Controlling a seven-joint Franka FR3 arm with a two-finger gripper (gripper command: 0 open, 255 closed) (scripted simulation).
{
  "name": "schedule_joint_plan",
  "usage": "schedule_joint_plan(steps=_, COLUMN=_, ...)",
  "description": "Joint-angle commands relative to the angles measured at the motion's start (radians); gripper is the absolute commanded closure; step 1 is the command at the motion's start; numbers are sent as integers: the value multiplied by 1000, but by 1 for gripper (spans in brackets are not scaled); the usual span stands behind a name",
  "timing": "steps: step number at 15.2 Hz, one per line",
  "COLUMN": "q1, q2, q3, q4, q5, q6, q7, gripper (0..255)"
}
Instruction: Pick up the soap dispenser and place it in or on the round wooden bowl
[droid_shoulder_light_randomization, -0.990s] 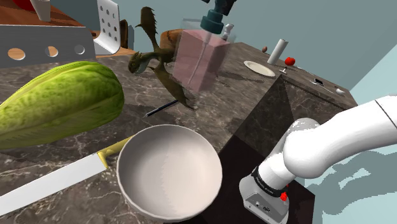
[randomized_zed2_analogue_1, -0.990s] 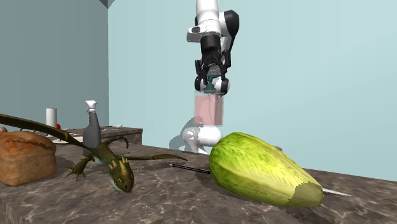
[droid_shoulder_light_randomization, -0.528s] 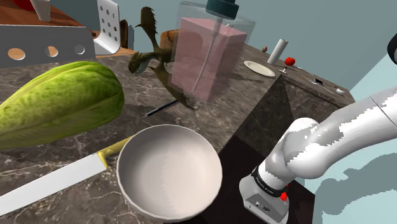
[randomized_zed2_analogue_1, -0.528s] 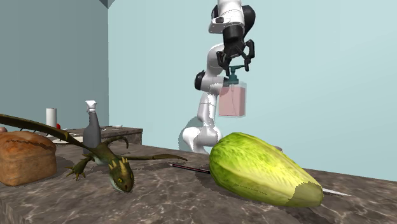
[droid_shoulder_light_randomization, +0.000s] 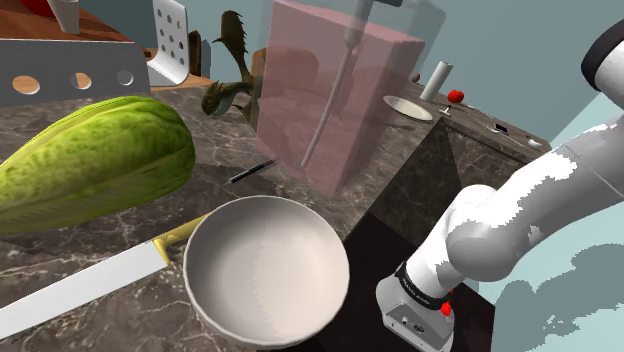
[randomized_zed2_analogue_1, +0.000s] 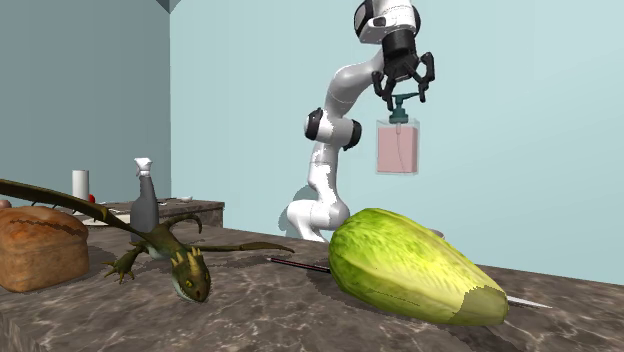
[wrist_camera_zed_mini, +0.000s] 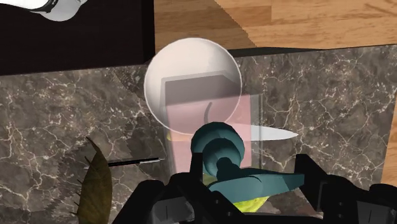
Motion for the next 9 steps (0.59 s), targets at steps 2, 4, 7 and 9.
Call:
schedule_joint_plan(steps=2, q1=6, q2=-45, q3=-20, q4=-82, q5=23, q6=43, q7=-19, gripper=255)
schedule_joint_plan(steps=4, q1=11, q2=-74, q3=-34, q4=-138, q5=37, q6=72, q7=-34, gripper=255)
schedule_joint_plan(steps=7, q1=19, q2=-113, q3=-51, q4=-217, q5=54, q6=114, q7=-55, gripper=255)
schedule_joint_plan(steps=9, q1=24, q2=-137, q3=-59, q4=-266, q5=64, q6=140, q7=-67, gripper=255)
